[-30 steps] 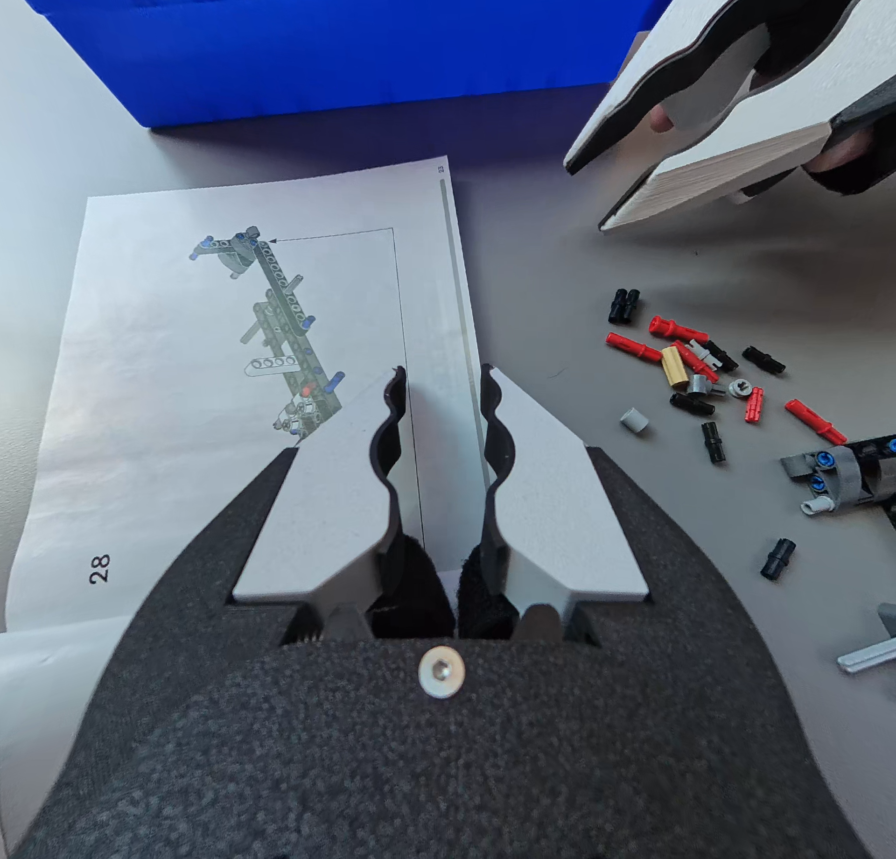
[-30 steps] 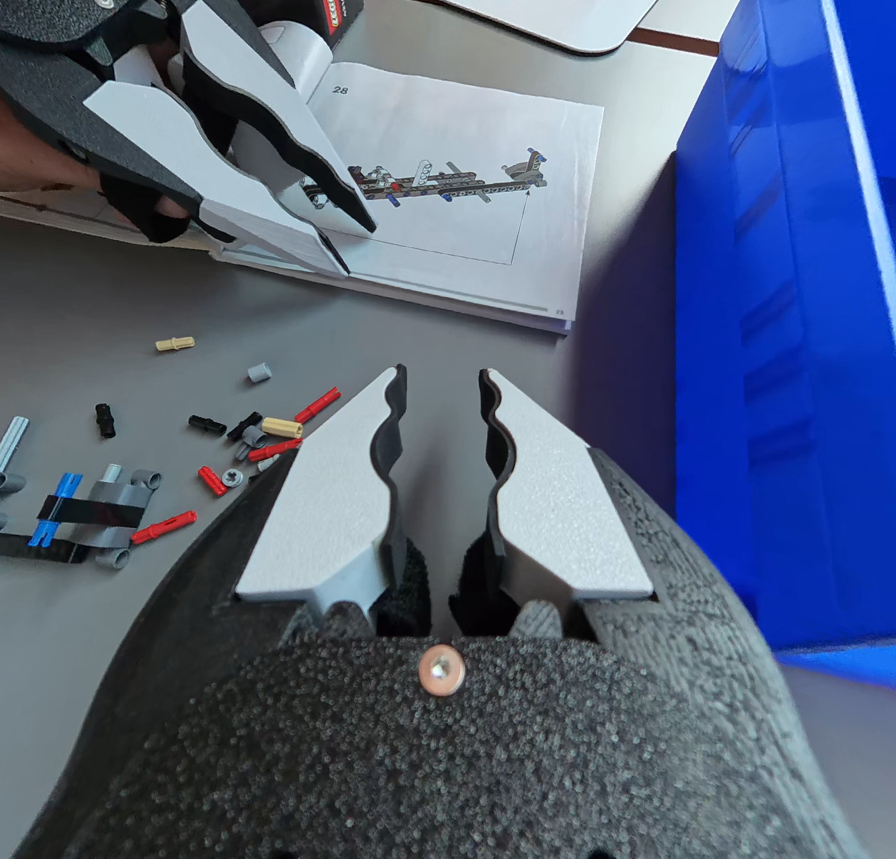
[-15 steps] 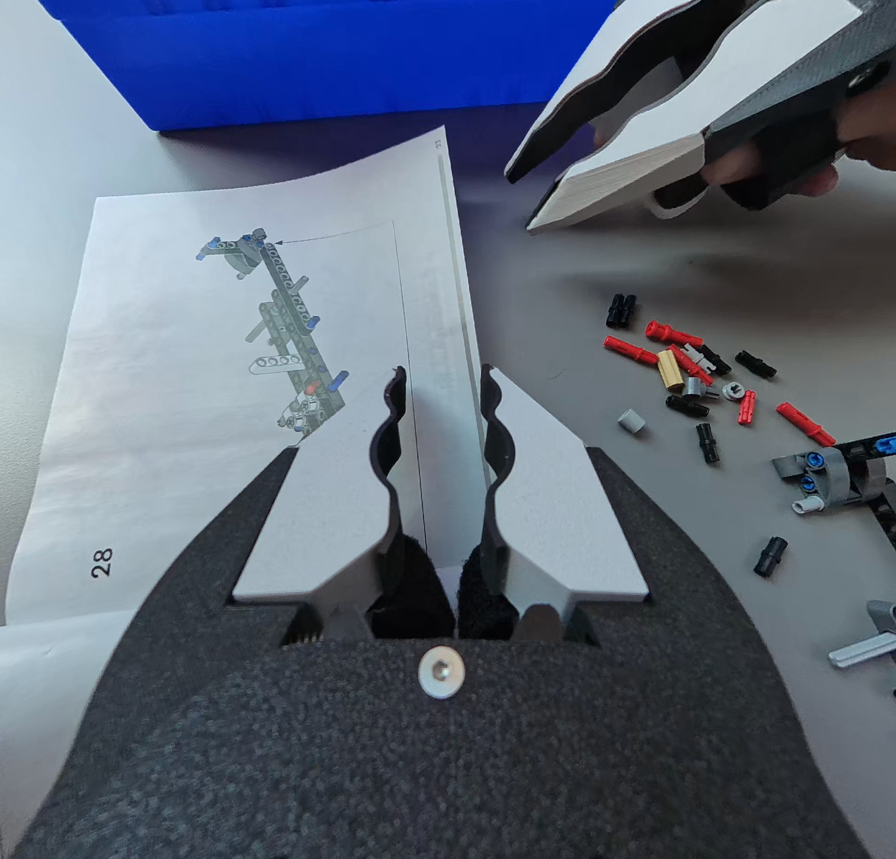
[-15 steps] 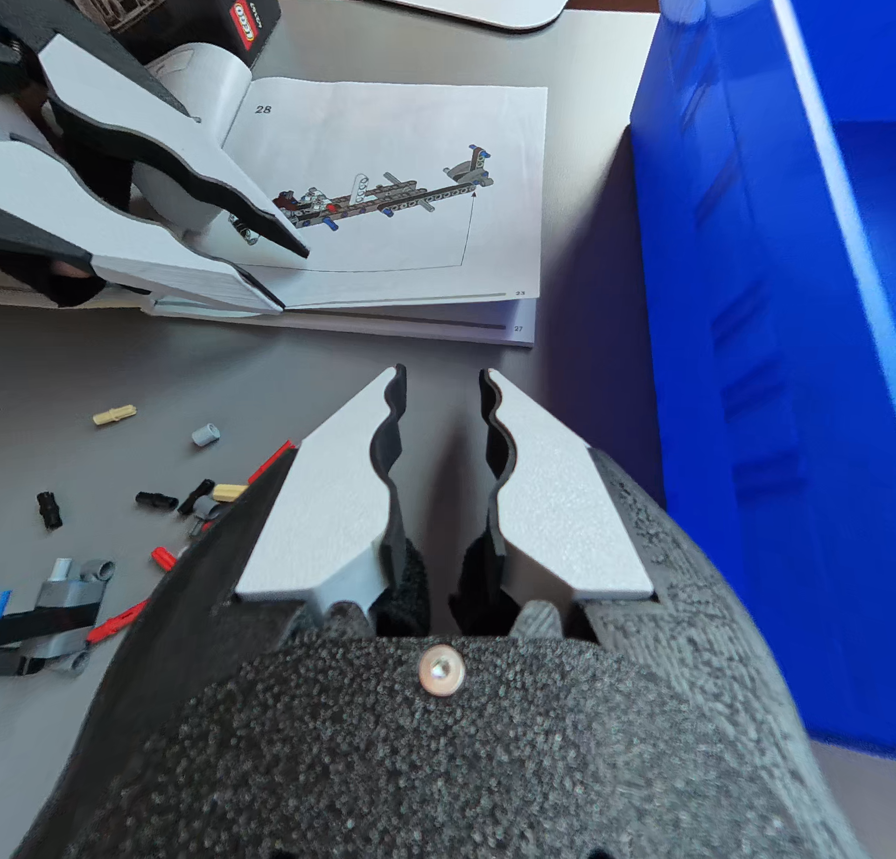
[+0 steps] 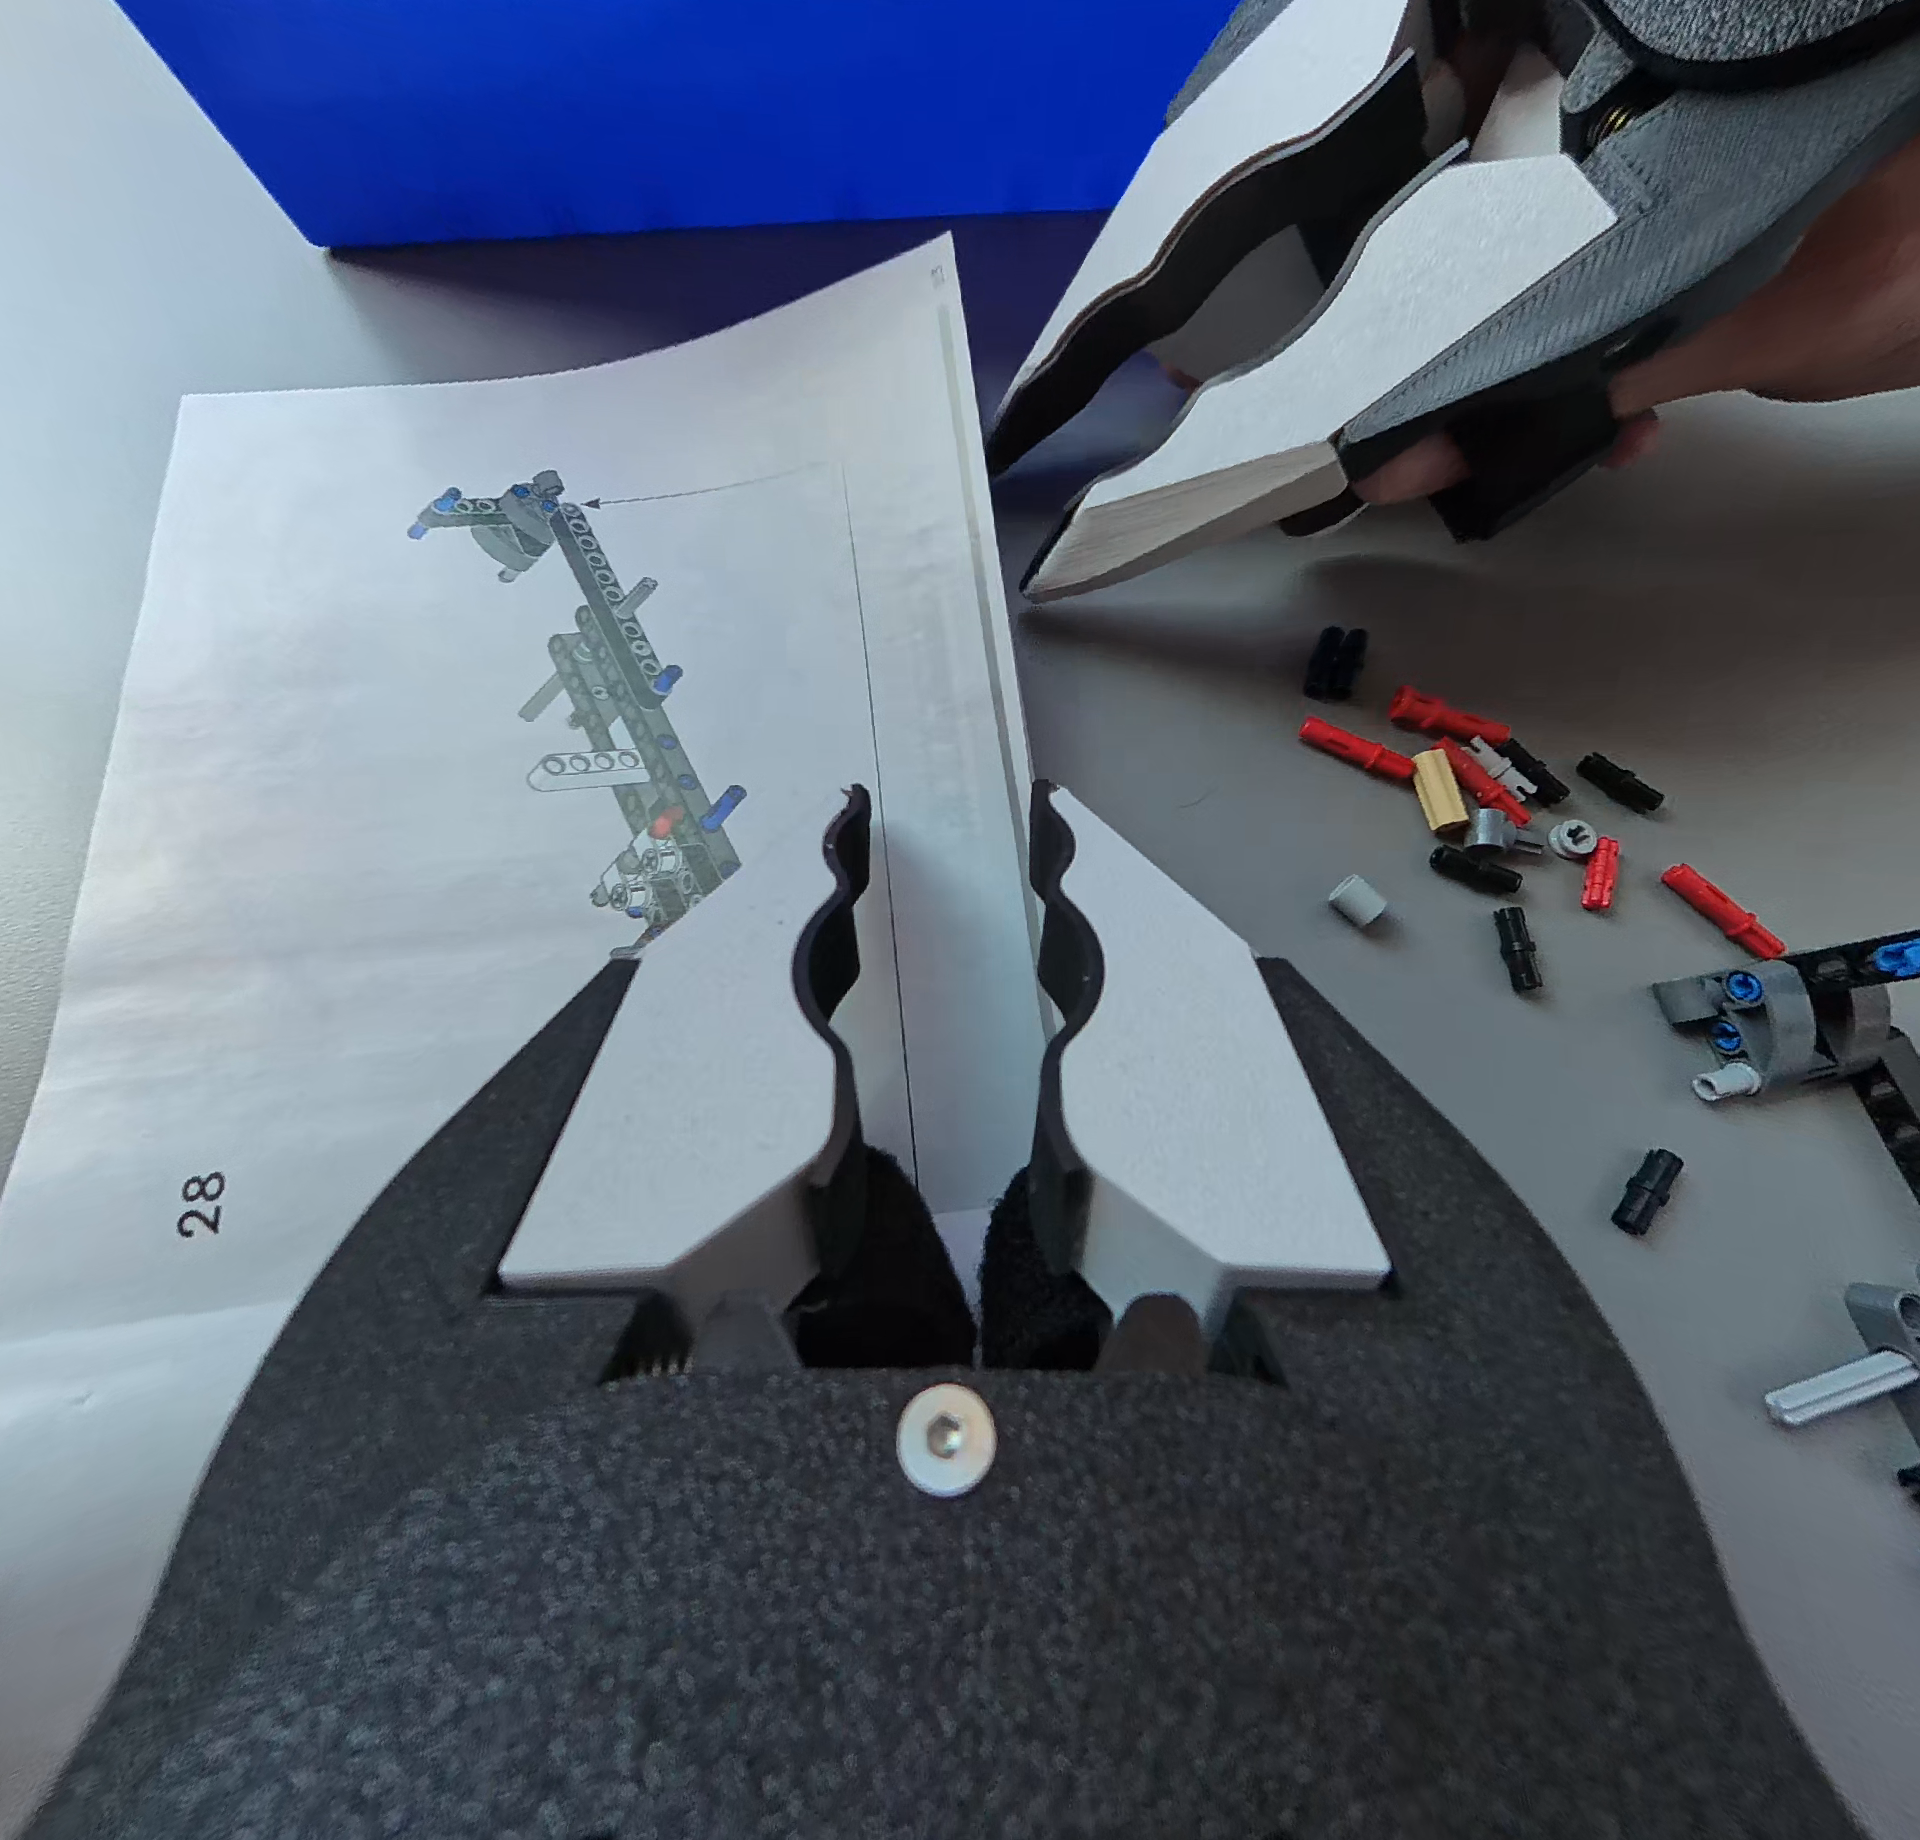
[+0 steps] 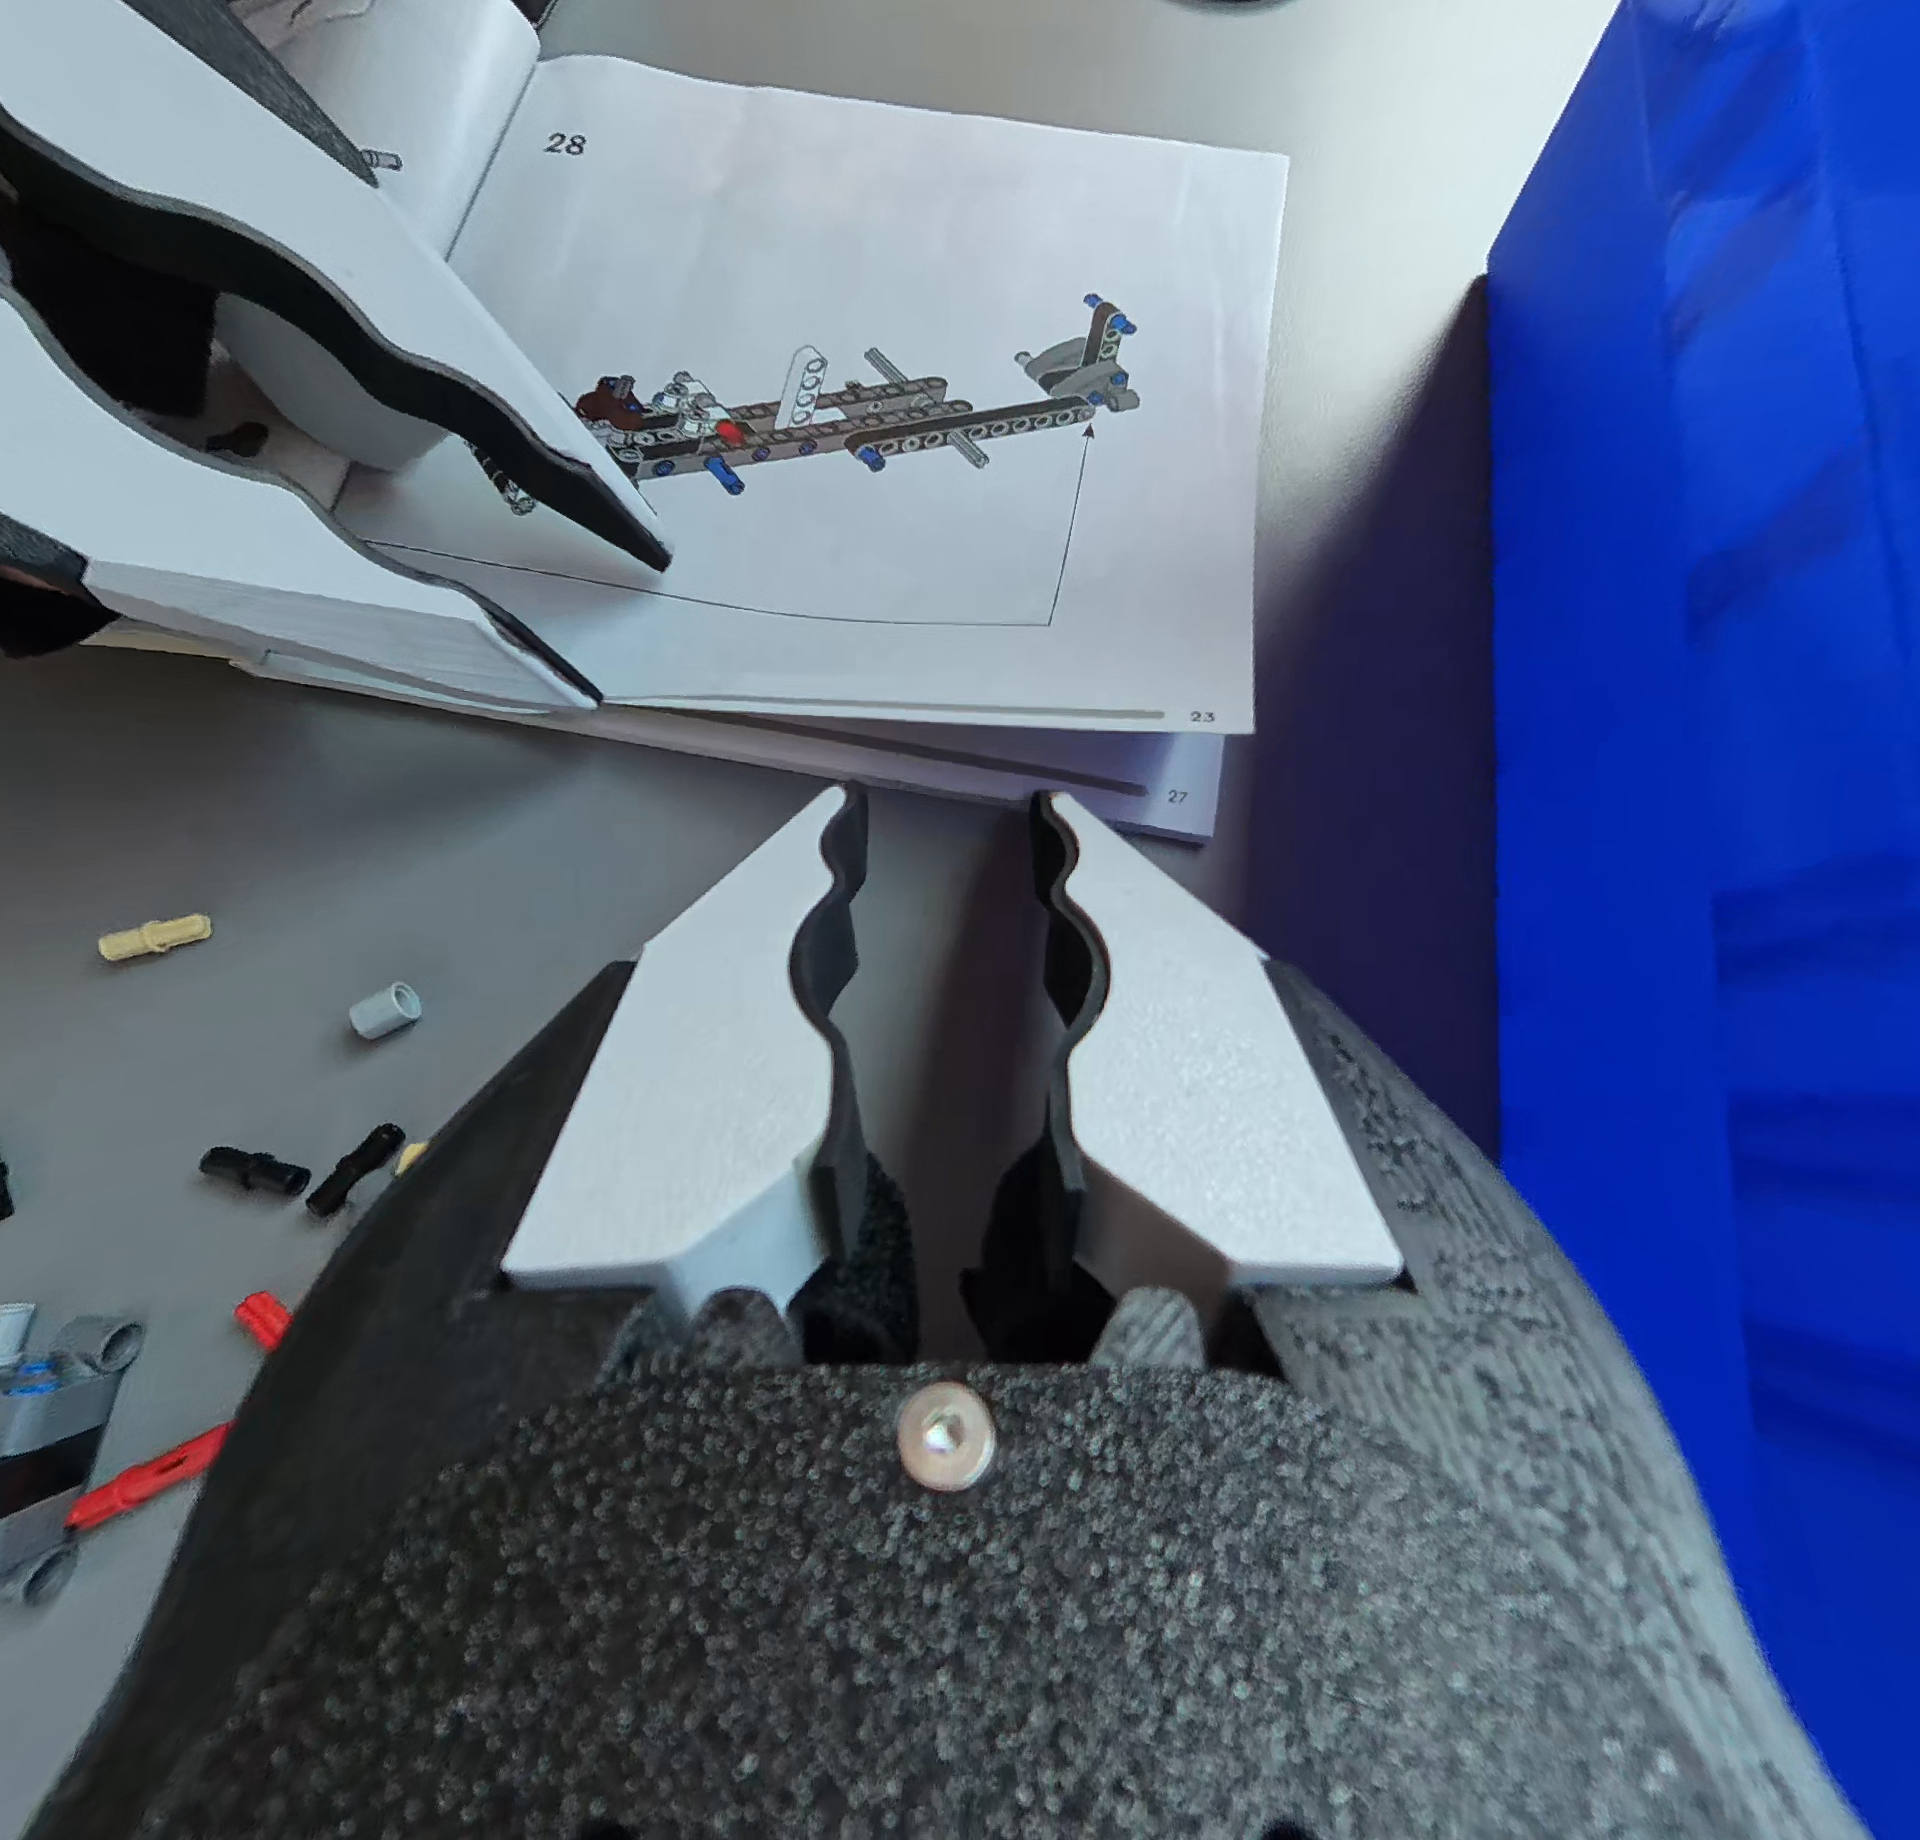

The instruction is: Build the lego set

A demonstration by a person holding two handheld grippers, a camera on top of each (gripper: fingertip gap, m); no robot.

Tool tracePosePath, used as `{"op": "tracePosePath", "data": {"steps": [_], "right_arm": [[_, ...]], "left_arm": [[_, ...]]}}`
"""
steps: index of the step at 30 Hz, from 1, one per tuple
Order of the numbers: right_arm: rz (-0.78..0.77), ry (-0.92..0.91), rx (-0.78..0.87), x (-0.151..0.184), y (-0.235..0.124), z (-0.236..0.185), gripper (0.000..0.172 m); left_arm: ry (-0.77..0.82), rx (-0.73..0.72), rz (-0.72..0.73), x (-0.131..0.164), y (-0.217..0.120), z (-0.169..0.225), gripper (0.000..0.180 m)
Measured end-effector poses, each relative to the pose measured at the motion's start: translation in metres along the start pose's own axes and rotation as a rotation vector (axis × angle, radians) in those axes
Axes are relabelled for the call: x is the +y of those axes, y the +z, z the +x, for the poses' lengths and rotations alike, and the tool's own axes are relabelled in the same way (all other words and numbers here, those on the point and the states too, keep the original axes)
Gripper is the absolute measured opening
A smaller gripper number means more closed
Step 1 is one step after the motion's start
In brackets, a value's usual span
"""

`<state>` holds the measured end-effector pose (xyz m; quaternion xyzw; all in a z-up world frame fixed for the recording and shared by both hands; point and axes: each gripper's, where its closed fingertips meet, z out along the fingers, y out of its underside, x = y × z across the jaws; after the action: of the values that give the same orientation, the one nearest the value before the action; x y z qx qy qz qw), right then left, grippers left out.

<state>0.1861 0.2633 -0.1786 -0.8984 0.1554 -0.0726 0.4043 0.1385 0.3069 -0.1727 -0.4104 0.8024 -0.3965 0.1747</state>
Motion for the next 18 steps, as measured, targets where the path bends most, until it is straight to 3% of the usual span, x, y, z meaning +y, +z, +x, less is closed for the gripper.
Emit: {"op": "tracePosePath", "data": {"steps": [1,13,18], "right_arm": [[-0.004,-0.012,0.004,0.000,0.002,0.000,0.031],[0.031,-0.079,0.051,-0.013,0.002,0.003,0.032],[0.065,-0.023,-0.047,-0.024,0.008,-0.005,0.033]], "left_arm": [[-0.001,-0.004,0.000,0.000,0.000,-0.001,0.028],[-0.031,-0.005,0.017,-0.001,-0.003,-0.005,0.026],[-0.052,-0.002,0.034,-0.003,-0.005,-0.006,0.024]]}}
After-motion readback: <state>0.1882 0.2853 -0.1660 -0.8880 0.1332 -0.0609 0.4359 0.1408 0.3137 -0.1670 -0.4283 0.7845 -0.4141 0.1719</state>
